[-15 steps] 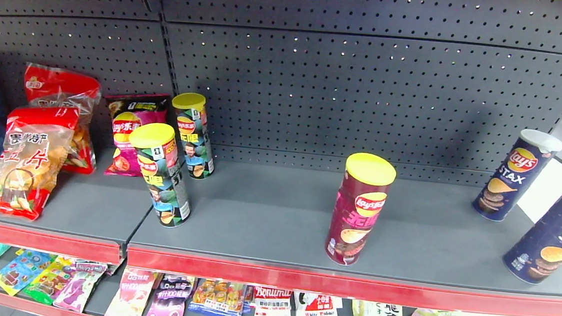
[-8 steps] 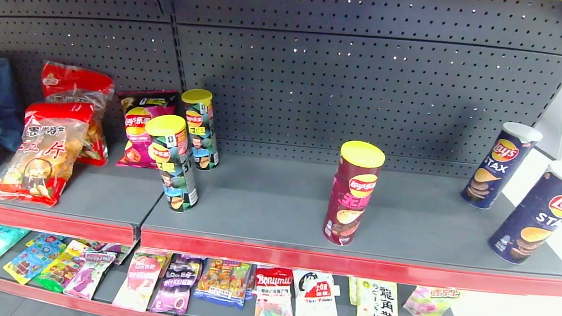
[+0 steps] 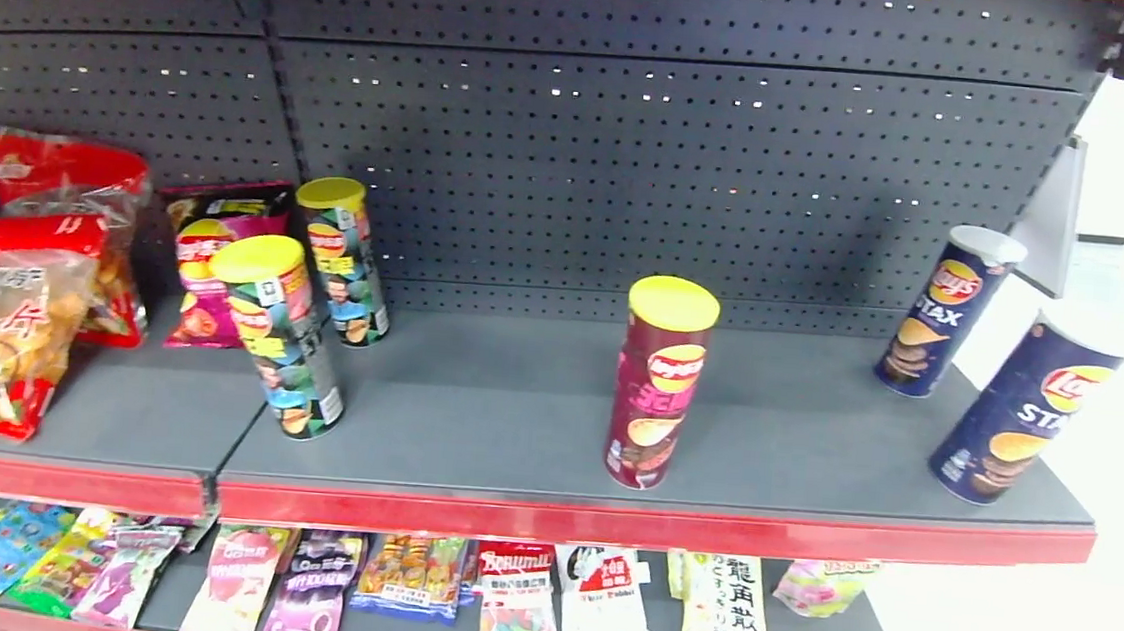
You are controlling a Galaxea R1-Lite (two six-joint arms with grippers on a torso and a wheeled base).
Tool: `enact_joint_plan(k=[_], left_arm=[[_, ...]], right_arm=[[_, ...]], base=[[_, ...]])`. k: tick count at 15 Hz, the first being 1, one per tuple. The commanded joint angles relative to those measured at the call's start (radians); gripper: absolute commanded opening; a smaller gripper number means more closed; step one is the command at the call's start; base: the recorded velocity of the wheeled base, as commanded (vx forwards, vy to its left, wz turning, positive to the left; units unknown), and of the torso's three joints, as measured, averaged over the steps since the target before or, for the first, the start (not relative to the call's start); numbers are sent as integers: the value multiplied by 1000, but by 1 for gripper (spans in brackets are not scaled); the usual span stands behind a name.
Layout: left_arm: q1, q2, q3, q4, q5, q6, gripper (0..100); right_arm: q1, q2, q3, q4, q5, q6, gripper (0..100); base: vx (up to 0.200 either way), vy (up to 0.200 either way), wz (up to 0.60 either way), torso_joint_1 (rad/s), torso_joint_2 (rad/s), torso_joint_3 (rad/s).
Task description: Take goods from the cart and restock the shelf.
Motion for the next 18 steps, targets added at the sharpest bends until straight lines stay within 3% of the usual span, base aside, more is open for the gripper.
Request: enact_joint_plan(k=[1,5,9,11,14,16,18], left_arm=[[-7,20,-6,-4,0,-3,0],[-7,61,-38,-21,0,-6,0],[-7,152,-89,-21,8,-12,0],[-7,242,-129,-22,8,-52,0],[-7,465,-208,-125,2,-158,0],[-7,554,-207,-205,-12,-162,0],[-7,647,-213,-249,-64,-164,0]], right_arm=[[1,0,0,0,1,0,100],[1,0,0,0,1,0,100],[1,0,0,0,1,0,100],[1,1,0,0,1,0,100],[1,0,0,0,1,0,100],[1,0,0,0,1,0,100],[1,0,0,0,1,0,100]], base=[[0,0,-600,17,7,-2],[0,0,-600,2,4,4],[0,0,0,0,0,0],[0,0,0,0,0,0],[0,0,0,0,0,0],[0,0,0,0,0,0],[0,0,0,0,0,0]])
